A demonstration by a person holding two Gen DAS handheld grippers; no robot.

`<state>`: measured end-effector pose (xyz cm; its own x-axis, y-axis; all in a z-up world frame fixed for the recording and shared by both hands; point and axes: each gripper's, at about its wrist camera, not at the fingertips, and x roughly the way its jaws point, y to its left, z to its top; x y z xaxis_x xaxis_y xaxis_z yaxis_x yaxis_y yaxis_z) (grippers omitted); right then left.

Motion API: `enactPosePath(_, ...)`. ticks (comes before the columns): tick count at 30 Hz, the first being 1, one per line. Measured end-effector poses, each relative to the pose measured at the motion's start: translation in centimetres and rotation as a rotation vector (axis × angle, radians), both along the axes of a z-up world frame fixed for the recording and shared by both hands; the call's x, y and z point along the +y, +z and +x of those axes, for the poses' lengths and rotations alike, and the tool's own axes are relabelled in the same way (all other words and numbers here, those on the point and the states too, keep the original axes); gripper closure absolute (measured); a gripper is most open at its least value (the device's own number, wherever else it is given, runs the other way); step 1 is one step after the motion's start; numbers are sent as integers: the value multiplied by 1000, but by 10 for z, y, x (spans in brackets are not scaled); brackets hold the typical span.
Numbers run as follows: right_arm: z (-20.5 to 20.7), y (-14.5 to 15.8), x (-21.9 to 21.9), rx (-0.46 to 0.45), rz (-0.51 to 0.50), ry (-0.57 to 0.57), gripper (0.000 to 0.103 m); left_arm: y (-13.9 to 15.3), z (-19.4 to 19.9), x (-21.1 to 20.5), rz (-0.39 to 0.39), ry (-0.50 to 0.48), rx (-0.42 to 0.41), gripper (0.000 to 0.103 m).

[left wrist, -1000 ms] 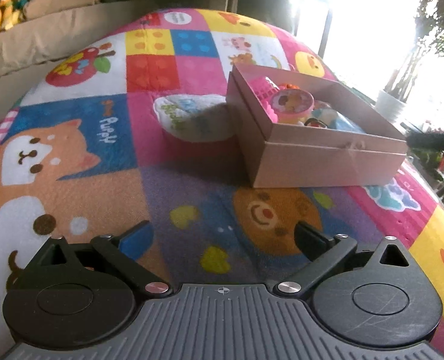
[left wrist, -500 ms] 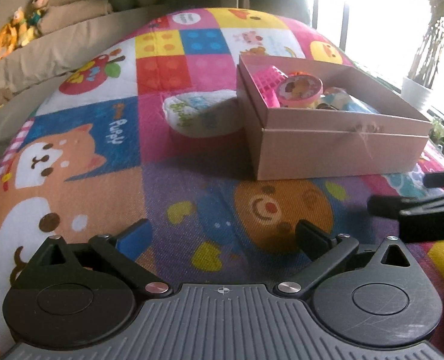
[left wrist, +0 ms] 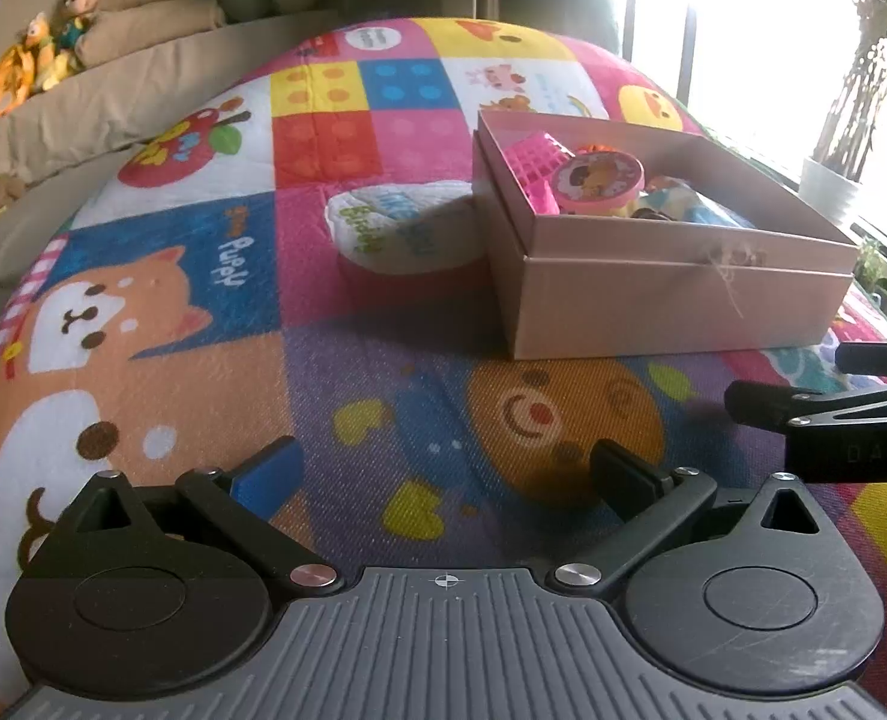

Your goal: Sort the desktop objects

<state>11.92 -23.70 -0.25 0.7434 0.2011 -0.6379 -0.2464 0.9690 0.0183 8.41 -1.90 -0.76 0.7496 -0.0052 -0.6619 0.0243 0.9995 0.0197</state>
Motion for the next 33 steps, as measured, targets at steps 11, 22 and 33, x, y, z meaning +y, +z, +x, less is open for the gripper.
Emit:
enactPosePath(11,0,0,0,0,-1,0,0,0,-1,1,-6,-2,-2,0)
enactPosePath(22,2,-1,1,0,-3,8,0,1,0,0,3,5,1,0)
enactPosePath(33,-2,-1,-2,0,1,9,0,3,-3,-1,-17,-1,-1,0)
